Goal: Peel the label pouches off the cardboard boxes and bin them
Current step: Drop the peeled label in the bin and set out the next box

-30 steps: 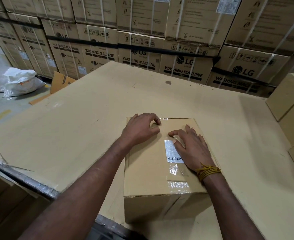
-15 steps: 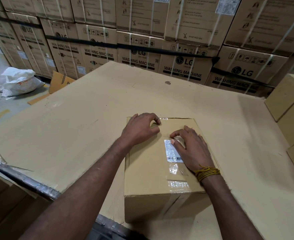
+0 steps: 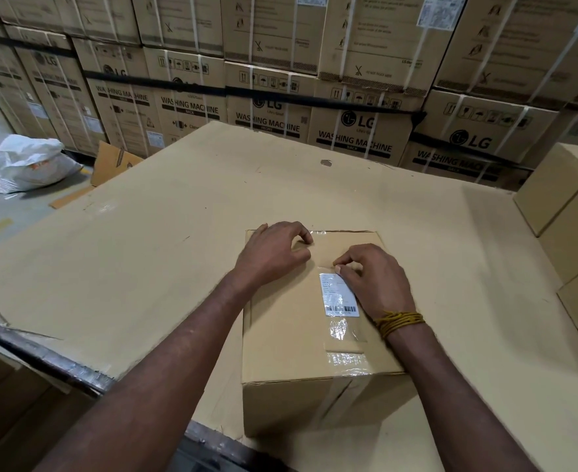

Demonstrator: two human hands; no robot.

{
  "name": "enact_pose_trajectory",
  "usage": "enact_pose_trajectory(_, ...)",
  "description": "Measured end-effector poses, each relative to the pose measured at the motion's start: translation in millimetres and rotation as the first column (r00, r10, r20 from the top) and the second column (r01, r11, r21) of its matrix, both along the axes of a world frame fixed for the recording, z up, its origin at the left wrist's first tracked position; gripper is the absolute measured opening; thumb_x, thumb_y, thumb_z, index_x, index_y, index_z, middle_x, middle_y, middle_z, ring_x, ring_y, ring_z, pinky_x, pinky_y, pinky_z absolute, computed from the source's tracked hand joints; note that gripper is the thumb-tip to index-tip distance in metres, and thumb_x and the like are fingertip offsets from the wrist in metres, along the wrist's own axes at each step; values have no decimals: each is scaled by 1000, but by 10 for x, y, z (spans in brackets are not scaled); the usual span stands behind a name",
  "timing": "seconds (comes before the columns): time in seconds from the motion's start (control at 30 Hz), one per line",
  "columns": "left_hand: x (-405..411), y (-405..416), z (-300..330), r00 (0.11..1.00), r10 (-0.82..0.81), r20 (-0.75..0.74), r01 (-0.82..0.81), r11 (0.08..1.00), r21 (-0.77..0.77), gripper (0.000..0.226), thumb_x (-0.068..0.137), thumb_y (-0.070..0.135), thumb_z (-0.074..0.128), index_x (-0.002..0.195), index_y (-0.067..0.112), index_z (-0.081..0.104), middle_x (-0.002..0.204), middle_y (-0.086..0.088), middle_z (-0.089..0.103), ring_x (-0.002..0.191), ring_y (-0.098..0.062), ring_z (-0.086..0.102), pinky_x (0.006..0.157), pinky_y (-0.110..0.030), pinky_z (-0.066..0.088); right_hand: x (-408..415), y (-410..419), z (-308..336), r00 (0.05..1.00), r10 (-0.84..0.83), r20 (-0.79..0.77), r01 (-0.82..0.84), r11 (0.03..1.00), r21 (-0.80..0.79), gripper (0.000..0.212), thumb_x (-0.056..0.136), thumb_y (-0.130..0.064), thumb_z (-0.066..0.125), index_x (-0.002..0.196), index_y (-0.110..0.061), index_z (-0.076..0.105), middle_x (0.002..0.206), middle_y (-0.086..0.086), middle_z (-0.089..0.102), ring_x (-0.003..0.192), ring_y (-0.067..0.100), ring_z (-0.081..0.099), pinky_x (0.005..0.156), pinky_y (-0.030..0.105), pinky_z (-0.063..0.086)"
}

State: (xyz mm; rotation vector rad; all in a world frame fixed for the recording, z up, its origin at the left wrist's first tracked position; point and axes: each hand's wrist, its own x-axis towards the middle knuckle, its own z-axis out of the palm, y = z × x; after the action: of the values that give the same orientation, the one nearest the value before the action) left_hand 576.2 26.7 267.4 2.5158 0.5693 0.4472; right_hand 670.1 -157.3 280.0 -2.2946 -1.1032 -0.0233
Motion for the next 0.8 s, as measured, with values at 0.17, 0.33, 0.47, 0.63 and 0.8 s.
enact_pose_trajectory(0.17, -10, 3, 7, 1000, -13, 3, 13, 1000, 3, 18, 85, 30, 56, 102, 34, 58, 118, 14, 63, 112, -9, 55, 114, -41, 28, -2, 26, -133, 998, 24, 54, -27, 999, 40, 8, 91, -20, 61, 90, -25, 66, 105, -1, 65, 93, 27, 61, 84, 43, 50)
enact_pose_trajectory(0.33, -11, -4, 1, 1000, -10, 5, 10, 1000, -6, 17, 85, 30, 57, 102, 35, 58, 118, 14, 63, 110, -9, 55, 114, -41, 28, -2, 30, -142, 1000, 2, 20, -4, 996, 85, 12, 94, -12, 55, 91, -22, 61, 105, 1, 62, 93, 28, 59, 87, 45, 48)
enact_pose_trajectory(0.47, -29, -23, 18, 1000, -5, 8, 5, 1000, -6, 19, 87, 27, 57, 104, 32, 61, 120, 13, 62, 112, -9, 53, 115, -40, 27, 7, 9, -131, 1000, -3, -29, 7, 988, 157, 12, 97, -13, 54, 93, -23, 61, 103, -2, 62, 89, 19, 58, 81, 39, 49)
enact_pose_trajectory(0.63, -74, -45, 94, 998, -48, 49, 50, 997, -53, 20, 92, 25, 54, 102, 31, 70, 130, 13, 57, 120, -6, 51, 91, -29, 36, -9, -17, -75, 995, 5, -95, 16, 977, 212, 6, 98, -19, 55, 97, -21, 61, 92, -3, 66, 84, 18, 60, 72, 37, 50)
enact_pose_trajectory(0.8, -206, -115, 135, 980, -148, 134, 185, 926, -329, 27, 91, 41, 49, 94, 37, 75, 123, 19, 64, 114, 0, 58, 100, -36, 47, -39, -38, -38, 993, 25, -118, 7, 966, 259, 7, 100, -18, 55, 100, -18, 61, 75, -1, 61, 68, 17, 55, 64, 37, 45)
